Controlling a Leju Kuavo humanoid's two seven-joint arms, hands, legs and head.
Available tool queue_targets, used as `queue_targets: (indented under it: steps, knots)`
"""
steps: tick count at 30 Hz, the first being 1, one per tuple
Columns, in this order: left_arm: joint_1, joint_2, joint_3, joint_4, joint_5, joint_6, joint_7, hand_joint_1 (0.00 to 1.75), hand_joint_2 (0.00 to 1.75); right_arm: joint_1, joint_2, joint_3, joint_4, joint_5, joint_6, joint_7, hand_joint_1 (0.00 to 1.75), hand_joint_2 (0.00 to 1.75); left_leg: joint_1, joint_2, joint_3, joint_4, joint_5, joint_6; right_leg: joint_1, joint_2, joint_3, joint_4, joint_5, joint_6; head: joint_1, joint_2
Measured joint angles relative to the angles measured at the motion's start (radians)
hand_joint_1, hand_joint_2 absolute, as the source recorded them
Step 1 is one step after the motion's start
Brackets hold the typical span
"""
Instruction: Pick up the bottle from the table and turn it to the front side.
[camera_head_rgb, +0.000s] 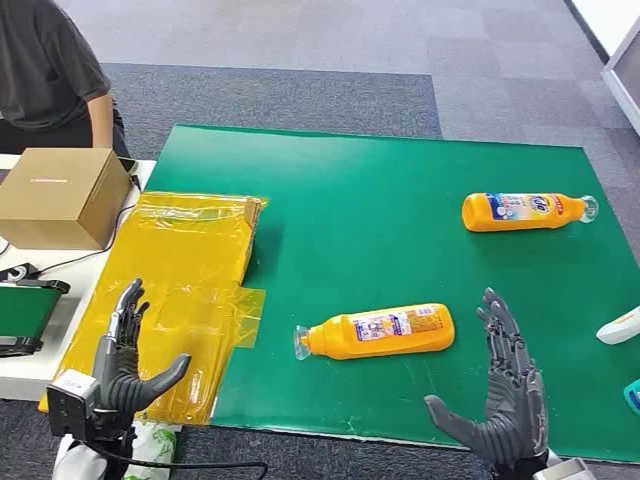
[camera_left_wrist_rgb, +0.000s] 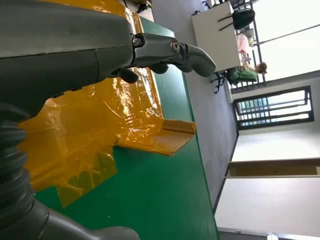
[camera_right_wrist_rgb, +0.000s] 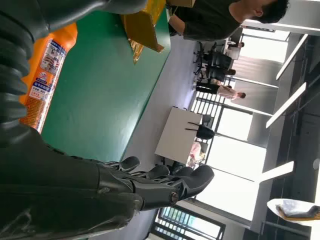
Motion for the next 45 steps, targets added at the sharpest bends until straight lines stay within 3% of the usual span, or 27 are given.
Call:
queue_targets:
  steps: [13, 15, 18, 21, 26, 37, 45]
  knots:
    - [0.012, 0.000, 0.015, 0.000, 0.029, -0.019, -0.004, 0.00, 1.75, -0.002, 0.007, 0.008, -0.003, 0.070, -0.027, 0.032, 0.00, 1.75, 0.000, 0.000, 0.000, 0.000, 0.000, 0.000, 0.000, 0.000, 0.001, 0.000, 0.000, 0.000, 0.000, 0.000]
    - [0.014, 0.000, 0.028, 0.000, 0.035, -0.032, -0.012, 0.00, 1.75, -0.009, 0.007, 0.023, -0.001, 0.131, -0.064, 0.056, 0.00, 1.75, 0.000, 0.000, 0.000, 0.000, 0.000, 0.000, 0.000, 0.000, 0.001, 0.000, 0.000, 0.000, 0.000, 0.000]
    - [0.011, 0.002, 0.054, 0.004, 0.048, -0.062, -0.036, 0.00, 1.75, -0.041, -0.002, 0.061, 0.014, 0.348, -0.178, 0.157, 0.00, 1.75, 0.000, 0.000, 0.000, 0.000, 0.000, 0.000, 0.000, 0.000, 0.001, 0.000, 0.000, 0.000, 0.000, 0.000]
    - [0.001, 0.009, 0.083, 0.020, 0.053, -0.090, -0.063, 0.00, 1.75, -0.094, -0.031, 0.103, 0.055, 0.541, -0.256, 0.278, 0.00, 1.75, 0.000, 0.000, 0.000, 0.000, 0.000, 0.000, 0.000, 0.000, 0.001, 0.000, 0.000, 0.000, 0.000, 0.000]
    - [-0.031, 0.031, 0.102, 0.075, 0.055, -0.095, -0.090, 0.00, 1.75, -0.209, -0.112, 0.142, 0.197, 0.707, -0.250, 0.410, 0.00, 1.75, 0.000, 0.000, 0.000, 0.000, 0.002, 0.001, 0.000, 0.000, 0.002, 0.000, 0.001, 0.001, 0.000, 0.000]
    - [-0.066, 0.091, 0.082, 0.150, 0.106, -0.053, -0.093, 0.00, 1.75, -0.375, -0.249, 0.181, 0.500, 0.794, -0.188, 0.473, 0.00, 1.75, 0.000, 0.000, 0.000, 0.000, 0.002, 0.002, 0.000, 0.000, 0.001, 0.000, 0.003, 0.003, 0.000, 0.000]
    - [-0.088, 0.135, 0.036, 0.188, 0.139, -0.026, -0.093, 0.00, 1.75, -0.528, -0.320, 0.227, 0.776, 0.847, -0.173, 0.465, 0.00, 1.75, -0.001, 0.000, 0.000, 0.000, 0.003, 0.001, 0.000, 0.000, 0.001, 0.000, 0.004, 0.002, 0.000, 0.000]
